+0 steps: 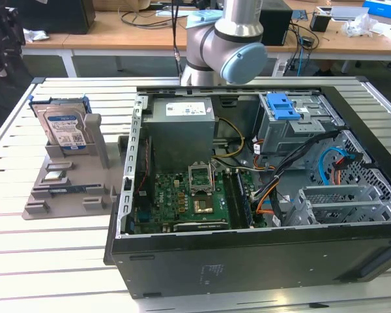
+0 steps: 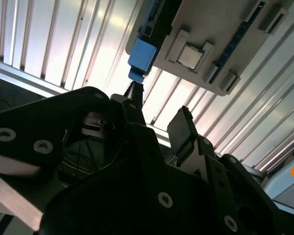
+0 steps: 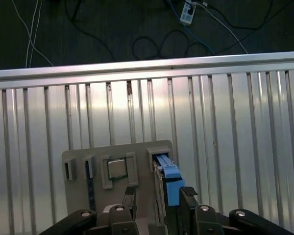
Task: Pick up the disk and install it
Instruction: 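Pick up the disk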
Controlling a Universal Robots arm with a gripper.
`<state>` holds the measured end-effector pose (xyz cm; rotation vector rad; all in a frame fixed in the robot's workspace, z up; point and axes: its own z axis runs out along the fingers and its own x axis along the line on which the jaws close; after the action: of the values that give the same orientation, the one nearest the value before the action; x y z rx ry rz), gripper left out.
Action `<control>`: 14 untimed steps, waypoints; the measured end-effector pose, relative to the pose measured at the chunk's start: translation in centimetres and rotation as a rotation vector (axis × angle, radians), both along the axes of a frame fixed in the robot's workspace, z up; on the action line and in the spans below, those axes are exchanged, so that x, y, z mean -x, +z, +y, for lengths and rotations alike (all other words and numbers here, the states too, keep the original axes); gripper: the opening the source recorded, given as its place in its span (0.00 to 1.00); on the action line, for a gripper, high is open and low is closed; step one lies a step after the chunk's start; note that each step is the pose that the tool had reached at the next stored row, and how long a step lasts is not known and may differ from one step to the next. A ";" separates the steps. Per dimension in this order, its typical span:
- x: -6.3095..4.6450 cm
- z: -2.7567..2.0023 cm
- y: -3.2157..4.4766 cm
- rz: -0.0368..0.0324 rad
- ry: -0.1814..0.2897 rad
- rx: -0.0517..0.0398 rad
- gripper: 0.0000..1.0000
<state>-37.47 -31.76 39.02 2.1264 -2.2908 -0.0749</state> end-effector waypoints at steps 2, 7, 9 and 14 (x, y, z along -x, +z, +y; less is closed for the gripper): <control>0.0 0.36 0.00 0.0000 0.000 0.0000 0.48; -0.1 1.35 -0.02 0.0000 0.000 0.0000 0.48; -0.1 1.81 -0.04 -0.0001 0.000 0.0000 0.48; -0.2 2.69 -0.05 0.0000 0.000 0.0001 0.48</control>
<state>-37.29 -29.07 38.97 2.1265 -2.2907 -0.0749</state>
